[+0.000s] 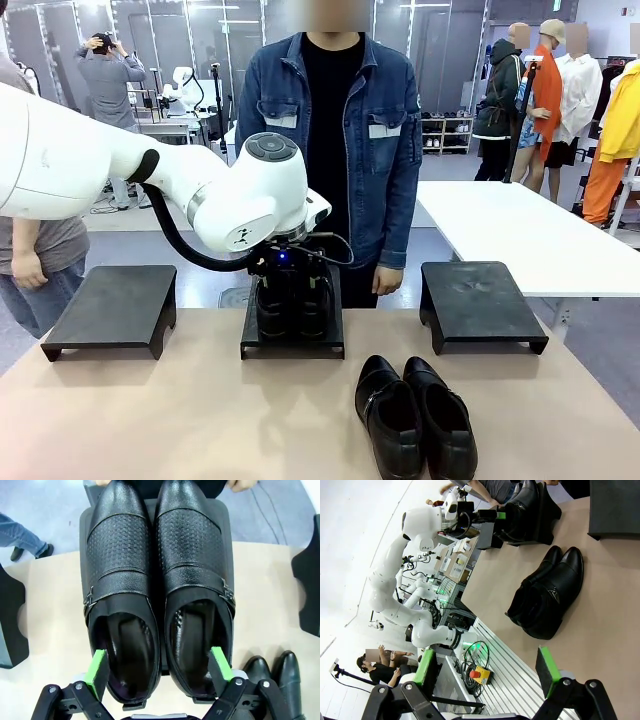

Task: Place the shoes on the stand as instructed by the person.
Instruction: Pick up another pair of Shoes and place it on the Shoes Stand indicated by the person.

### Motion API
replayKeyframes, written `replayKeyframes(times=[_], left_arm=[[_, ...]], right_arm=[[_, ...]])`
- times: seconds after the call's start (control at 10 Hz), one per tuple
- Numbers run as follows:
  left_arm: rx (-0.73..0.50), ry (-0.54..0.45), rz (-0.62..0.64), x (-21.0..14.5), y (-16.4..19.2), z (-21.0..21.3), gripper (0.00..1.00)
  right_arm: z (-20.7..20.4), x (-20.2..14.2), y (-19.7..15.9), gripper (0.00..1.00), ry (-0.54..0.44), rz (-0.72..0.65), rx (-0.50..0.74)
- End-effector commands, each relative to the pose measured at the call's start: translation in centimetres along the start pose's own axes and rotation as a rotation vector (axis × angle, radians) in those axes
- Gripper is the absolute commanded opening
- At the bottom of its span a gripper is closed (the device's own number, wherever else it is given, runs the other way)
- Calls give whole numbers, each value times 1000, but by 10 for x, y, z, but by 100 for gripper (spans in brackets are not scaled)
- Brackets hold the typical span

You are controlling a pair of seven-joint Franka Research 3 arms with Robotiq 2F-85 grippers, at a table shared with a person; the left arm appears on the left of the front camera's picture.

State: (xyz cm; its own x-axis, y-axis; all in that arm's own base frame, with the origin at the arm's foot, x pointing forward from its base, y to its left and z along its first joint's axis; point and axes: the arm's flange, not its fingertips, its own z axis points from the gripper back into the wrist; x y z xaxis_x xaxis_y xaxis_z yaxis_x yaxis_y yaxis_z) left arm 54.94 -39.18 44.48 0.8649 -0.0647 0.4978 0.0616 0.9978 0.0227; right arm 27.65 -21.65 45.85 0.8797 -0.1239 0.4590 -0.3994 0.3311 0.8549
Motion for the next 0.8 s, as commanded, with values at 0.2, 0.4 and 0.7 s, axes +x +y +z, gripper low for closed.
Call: replayKeyframes(times=[0.2, 0.4, 0.7], left_arm=[[-58, 86, -40, 19, 28, 47, 100], [-157, 210, -127, 17, 88, 101, 100], [-431, 274, -199, -8, 190, 148, 100]], right_arm=[[2, 0, 1, 100, -3, 15, 6], [2, 0, 1, 100, -3, 15, 6], [2, 0, 1, 100, -3, 15, 6]])
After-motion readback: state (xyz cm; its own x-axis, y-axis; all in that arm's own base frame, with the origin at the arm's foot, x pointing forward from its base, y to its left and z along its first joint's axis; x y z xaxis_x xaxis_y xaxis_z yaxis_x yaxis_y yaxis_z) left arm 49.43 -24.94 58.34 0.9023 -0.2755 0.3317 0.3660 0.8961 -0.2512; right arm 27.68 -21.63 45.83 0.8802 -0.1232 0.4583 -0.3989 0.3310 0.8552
